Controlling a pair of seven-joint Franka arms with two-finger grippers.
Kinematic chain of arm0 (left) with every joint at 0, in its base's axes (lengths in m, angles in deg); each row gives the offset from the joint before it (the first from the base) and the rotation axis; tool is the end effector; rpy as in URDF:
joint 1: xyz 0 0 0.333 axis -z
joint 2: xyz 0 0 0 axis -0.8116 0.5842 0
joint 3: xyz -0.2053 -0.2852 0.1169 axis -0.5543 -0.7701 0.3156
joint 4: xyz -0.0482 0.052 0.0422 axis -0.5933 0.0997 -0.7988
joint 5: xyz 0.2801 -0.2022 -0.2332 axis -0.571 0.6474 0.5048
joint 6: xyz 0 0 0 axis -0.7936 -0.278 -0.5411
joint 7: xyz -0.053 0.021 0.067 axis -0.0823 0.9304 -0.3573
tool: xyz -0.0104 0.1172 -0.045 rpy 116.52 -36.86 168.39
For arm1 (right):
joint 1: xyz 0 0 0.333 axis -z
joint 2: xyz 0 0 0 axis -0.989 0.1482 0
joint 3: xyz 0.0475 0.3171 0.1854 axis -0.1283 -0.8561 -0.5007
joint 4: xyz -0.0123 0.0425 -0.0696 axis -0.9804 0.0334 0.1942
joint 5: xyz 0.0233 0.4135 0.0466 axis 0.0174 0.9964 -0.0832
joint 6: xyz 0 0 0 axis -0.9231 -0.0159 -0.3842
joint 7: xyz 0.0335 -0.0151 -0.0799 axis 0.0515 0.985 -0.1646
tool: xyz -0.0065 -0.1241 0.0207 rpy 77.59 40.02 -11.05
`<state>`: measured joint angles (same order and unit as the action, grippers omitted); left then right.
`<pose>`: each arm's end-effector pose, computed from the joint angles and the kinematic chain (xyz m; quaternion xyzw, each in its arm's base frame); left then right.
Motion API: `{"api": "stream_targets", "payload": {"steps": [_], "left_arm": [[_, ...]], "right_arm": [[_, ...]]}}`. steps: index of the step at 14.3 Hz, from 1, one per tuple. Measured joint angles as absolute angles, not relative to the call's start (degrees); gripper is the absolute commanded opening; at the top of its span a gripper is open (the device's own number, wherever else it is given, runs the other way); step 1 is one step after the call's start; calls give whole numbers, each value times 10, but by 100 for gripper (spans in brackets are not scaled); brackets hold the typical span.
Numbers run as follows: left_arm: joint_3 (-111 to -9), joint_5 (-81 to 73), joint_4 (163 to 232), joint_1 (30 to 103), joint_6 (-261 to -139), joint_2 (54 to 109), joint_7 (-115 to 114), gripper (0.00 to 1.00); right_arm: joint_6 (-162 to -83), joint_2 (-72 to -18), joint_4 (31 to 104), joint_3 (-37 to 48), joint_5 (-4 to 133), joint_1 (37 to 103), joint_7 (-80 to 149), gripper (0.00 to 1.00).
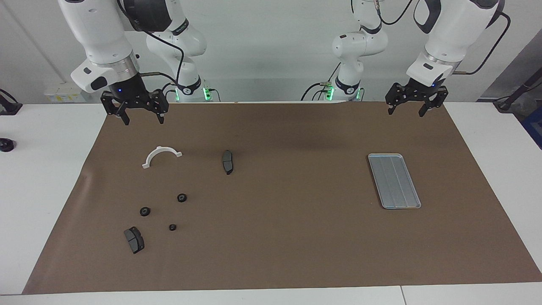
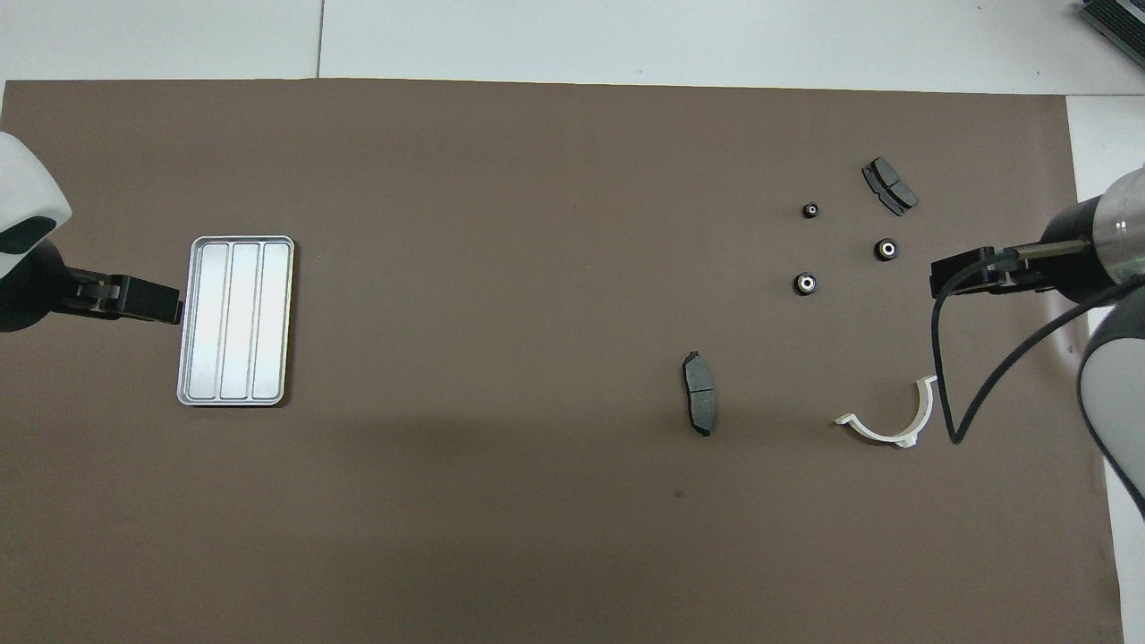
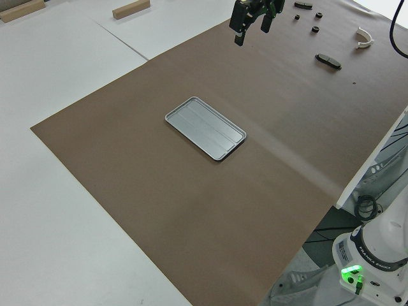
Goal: Pick bearing gear from pile to tray
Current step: 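Move the right gripper toward the small black bearings, then grasp the black bearing nearest the robot with the right gripper and lift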
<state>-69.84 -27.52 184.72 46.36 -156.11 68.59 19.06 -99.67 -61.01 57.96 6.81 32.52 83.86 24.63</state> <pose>0.5637 -0.0518 0.6430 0.9969 -0.0780 0.0087 0.0064 0.5789 0.0359 0.6470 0.9996 0.0183 0.0189 0.0122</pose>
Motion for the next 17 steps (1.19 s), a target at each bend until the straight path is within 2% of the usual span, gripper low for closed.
{"api": "stream_targets", "payload": {"steps": [3,9,14,17], "left_arm": [[-698,-275,1826,463,-1559,711,126,100],[-699,-275,1820,463,-1558,712,87,100],[-699,-275,1808,463,-1544,709,87,100],[-704,-275,1809,464,-1539,707,87,100]], "right_arm": [[-997,-610,580,68,325,840,246,100],[-1000,-611,585,68,325,844,246,100],[-1097,-614,647,68,325,844,246,100],[-1170,-573,666,68,325,844,246,100]]}}
